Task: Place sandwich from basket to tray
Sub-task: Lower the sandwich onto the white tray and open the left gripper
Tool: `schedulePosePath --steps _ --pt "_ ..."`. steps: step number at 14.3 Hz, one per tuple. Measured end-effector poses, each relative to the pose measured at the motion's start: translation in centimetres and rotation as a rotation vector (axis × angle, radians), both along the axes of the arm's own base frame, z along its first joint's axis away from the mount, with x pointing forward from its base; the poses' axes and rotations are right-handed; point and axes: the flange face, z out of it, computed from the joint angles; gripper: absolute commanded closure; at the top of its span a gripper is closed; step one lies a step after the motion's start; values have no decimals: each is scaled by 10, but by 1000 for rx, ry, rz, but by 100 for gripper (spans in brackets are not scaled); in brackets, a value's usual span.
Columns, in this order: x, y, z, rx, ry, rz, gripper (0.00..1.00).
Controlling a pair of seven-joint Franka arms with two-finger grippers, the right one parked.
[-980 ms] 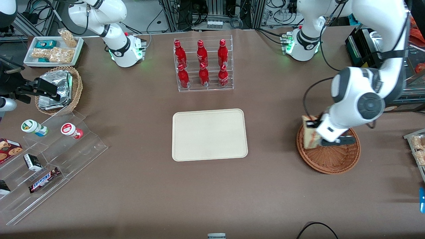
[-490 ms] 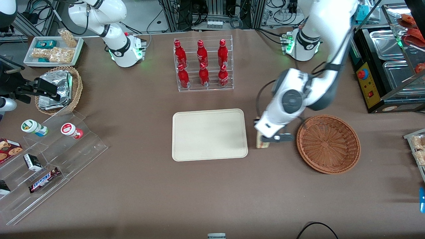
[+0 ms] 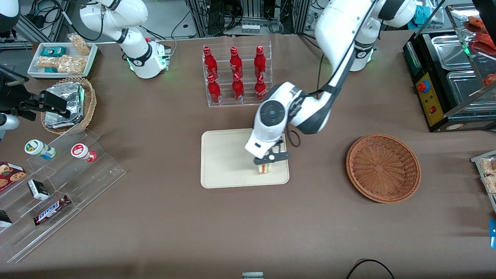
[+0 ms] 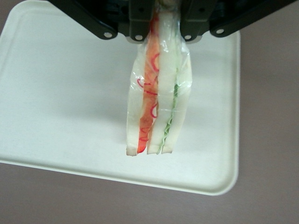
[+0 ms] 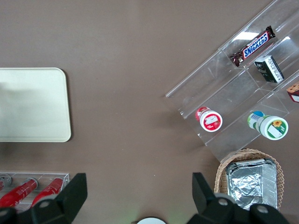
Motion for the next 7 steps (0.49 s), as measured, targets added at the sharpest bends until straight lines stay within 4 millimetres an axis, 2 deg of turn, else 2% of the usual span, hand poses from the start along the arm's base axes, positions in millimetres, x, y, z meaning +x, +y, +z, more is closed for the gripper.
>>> schedulePosePath --steps 4,7 --pt "-18 -38 -22 0 -27 -37 100" --pt "-33 -53 -38 28 -43 -71 97"
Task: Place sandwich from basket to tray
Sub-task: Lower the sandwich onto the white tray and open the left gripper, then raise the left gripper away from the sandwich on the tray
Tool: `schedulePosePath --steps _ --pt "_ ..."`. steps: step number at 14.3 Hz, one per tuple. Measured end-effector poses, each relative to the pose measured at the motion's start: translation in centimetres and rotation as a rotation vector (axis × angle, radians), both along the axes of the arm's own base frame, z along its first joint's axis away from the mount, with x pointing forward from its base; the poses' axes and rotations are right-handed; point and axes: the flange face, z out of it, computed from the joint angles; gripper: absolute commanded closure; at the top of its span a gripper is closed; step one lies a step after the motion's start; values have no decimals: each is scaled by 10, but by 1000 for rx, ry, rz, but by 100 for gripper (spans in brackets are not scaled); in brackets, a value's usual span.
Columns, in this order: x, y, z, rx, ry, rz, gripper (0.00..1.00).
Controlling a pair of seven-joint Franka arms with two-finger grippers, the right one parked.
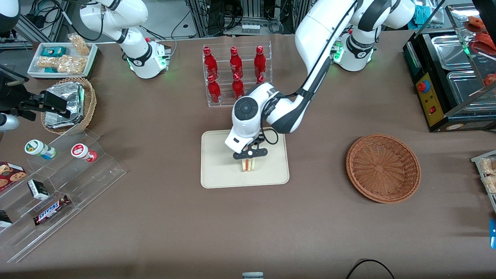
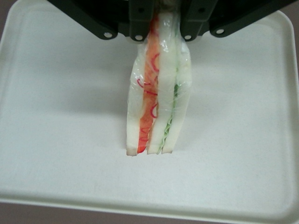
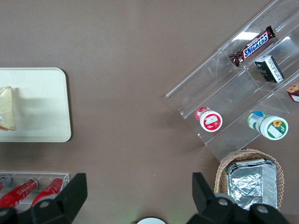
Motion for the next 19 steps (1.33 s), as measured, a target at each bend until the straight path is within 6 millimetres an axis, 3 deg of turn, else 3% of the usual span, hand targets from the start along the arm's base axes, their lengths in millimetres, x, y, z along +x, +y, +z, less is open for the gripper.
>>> schedulePosePath --steps 1,2,3,4,5,6,11,14,16,19 --pt "-4 -4 -4 3 -7 -10 94" --pt "-6 -7 -7 2 -13 -16 80" --pt "-7 -9 -10 -1 -16 -19 55" --pt "-8 -9 -13 0 -16 -21 46" --pt "-8 -9 -15 2 -18 -23 9" --pt "-7 -9 -16 8 -25 -29 0" --pt "1 -9 -5 5 -54 45 0" --pt "9 -5 27 3 -72 60 0" --pt "20 16 61 51 -62 79 0" --pt "43 67 103 117 -14 124 0"
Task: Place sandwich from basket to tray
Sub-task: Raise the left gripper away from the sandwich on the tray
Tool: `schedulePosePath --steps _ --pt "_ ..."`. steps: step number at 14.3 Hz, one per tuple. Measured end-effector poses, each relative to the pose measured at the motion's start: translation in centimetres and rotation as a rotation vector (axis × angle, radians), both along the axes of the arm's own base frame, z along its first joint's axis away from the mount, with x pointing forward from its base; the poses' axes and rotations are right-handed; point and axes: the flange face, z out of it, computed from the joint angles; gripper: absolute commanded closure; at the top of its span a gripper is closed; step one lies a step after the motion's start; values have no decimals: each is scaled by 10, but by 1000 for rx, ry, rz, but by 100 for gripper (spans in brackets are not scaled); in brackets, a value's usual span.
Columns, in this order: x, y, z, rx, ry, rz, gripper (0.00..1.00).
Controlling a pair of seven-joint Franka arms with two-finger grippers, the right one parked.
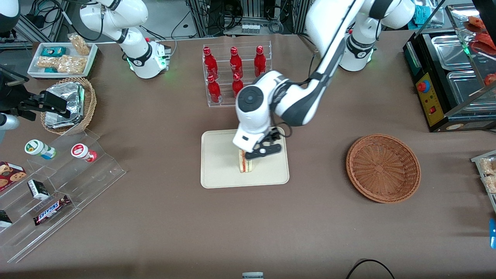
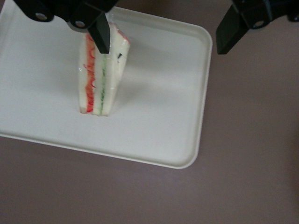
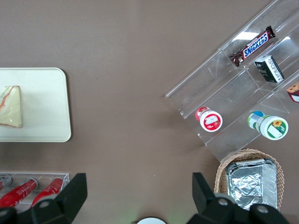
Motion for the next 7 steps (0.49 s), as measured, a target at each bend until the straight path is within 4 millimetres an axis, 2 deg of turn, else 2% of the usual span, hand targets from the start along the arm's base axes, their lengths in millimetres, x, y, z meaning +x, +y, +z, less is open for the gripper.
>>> schedulePosePath --steps 4,7 --pt "29 94 17 9 54 -71 0" --pt "33 172 40 -3 97 -160 0"
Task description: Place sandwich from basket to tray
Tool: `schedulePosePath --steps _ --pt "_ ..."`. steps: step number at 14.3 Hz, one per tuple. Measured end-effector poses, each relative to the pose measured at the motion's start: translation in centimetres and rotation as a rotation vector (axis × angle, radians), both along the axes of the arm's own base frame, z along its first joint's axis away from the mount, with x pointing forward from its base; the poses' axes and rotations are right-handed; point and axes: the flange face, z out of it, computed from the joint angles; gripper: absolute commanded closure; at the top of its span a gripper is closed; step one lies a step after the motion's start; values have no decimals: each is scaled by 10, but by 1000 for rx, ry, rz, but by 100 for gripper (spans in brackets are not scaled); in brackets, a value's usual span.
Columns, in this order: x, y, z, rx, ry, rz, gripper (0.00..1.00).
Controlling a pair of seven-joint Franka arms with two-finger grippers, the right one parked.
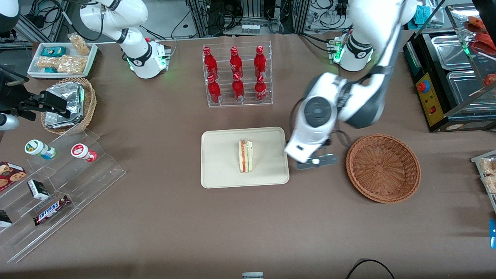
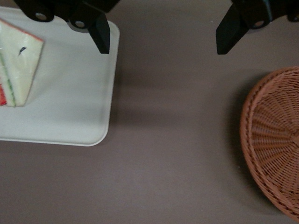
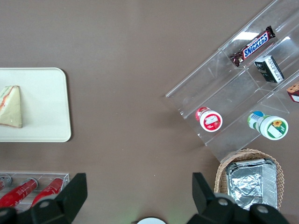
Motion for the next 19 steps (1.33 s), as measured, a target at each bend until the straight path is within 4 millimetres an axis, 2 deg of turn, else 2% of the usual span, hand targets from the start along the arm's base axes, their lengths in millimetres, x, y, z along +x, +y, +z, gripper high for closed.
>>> schedulePosePath --steps 4,7,11,15,19 --pt "-13 95 51 -16 98 -109 0" --pt "-19 145 90 -44 103 -144 0" --pt "-21 218 131 -86 73 -181 0" --pt "-25 253 174 -86 -10 -138 0" --pt "-27 271 200 -80 -62 -105 0"
